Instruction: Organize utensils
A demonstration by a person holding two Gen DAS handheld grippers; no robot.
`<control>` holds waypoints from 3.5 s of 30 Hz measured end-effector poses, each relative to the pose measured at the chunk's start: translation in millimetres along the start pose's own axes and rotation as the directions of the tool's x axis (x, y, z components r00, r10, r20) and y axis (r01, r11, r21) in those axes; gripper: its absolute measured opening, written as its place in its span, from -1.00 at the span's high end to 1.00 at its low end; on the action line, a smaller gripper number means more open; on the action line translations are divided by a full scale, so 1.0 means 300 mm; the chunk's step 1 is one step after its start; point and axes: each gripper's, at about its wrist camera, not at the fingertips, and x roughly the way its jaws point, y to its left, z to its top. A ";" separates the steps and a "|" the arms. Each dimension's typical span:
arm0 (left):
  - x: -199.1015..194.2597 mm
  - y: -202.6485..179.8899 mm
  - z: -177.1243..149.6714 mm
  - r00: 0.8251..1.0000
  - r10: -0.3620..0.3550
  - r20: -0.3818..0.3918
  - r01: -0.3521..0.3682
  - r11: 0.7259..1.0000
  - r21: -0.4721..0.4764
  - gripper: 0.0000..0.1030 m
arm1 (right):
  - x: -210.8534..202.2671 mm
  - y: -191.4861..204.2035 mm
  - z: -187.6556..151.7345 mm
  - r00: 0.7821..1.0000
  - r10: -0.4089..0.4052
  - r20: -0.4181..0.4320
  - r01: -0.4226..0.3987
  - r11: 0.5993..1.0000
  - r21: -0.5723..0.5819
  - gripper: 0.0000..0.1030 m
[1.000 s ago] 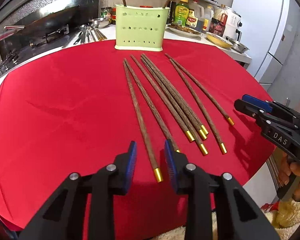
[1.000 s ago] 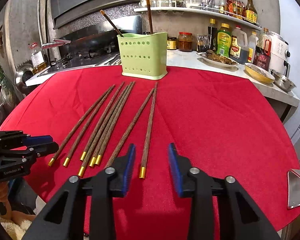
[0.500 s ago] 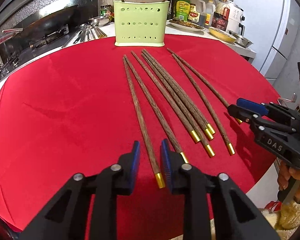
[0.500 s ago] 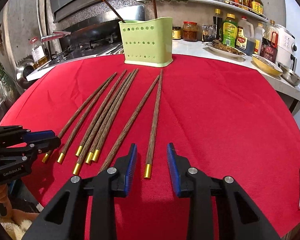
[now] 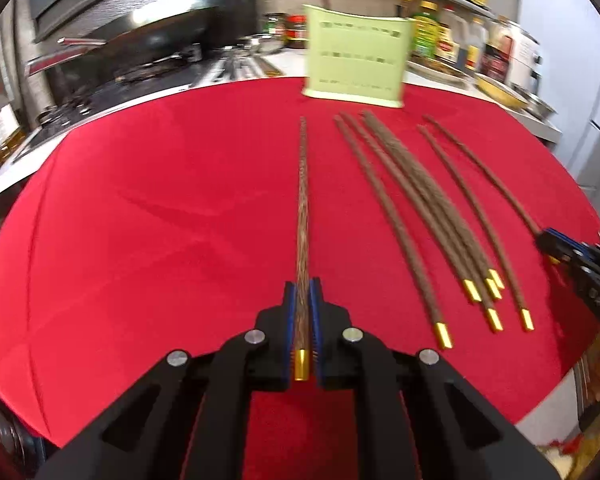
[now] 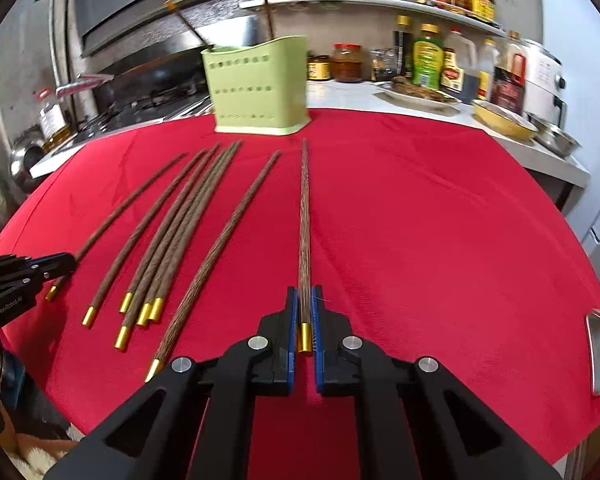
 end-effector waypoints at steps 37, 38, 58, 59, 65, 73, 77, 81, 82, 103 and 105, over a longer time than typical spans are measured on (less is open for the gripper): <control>-0.077 0.068 -0.041 1.000 -0.025 0.007 0.025 0.999 -0.030 0.86 | -0.010 0.023 -0.042 0.999 0.036 0.038 -0.035 0.999 -0.035 0.86; -0.083 0.071 -0.042 1.000 -0.026 0.010 0.027 0.999 -0.032 0.86 | -0.020 0.018 -0.038 0.998 0.049 0.041 -0.048 0.998 -0.027 0.86; -0.230 0.155 -0.004 0.991 -0.062 0.121 0.075 0.992 -0.100 0.67 | -0.455 0.027 0.289 0.887 0.067 0.458 -0.035 0.996 -0.077 0.86; -0.222 0.146 -0.008 0.991 -0.077 0.110 0.087 0.992 -0.091 0.67 | -0.465 0.028 0.302 0.880 0.064 0.470 -0.030 0.996 -0.081 0.86; -0.119 0.065 -0.052 0.993 -0.119 0.004 0.119 0.992 -0.036 0.67 | -0.466 0.044 0.308 0.870 0.050 0.491 -0.002 0.995 -0.098 0.86; -0.063 0.038 -0.055 0.998 -0.049 -0.044 0.049 0.999 0.002 0.67 | -0.472 0.053 0.289 0.868 0.054 0.494 -0.005 0.995 -0.099 0.86; -0.076 0.037 -0.052 0.999 -0.030 -0.038 0.031 0.999 0.022 0.85 | -0.472 0.049 0.285 0.868 0.059 0.494 -0.010 0.995 -0.102 0.86; -0.159 0.071 -0.001 0.998 -0.032 0.057 0.032 0.999 0.007 0.86 | -0.471 0.051 0.290 0.868 0.066 0.492 -0.016 0.994 -0.106 0.86; -0.197 0.084 0.022 0.995 -0.034 0.098 0.034 0.999 0.003 0.86 | -0.471 0.052 0.293 0.868 0.069 0.491 -0.018 0.994 -0.108 0.86; -0.565 0.080 0.306 0.872 -0.085 0.481 0.068 0.996 0.054 0.86 | -0.433 0.054 0.363 0.873 0.059 0.483 -0.005 0.994 -0.112 0.86; -0.549 0.079 0.315 0.875 -0.087 0.476 0.069 0.996 0.056 0.86 | -0.418 0.049 0.371 0.878 0.061 0.474 -0.011 0.994 -0.108 0.86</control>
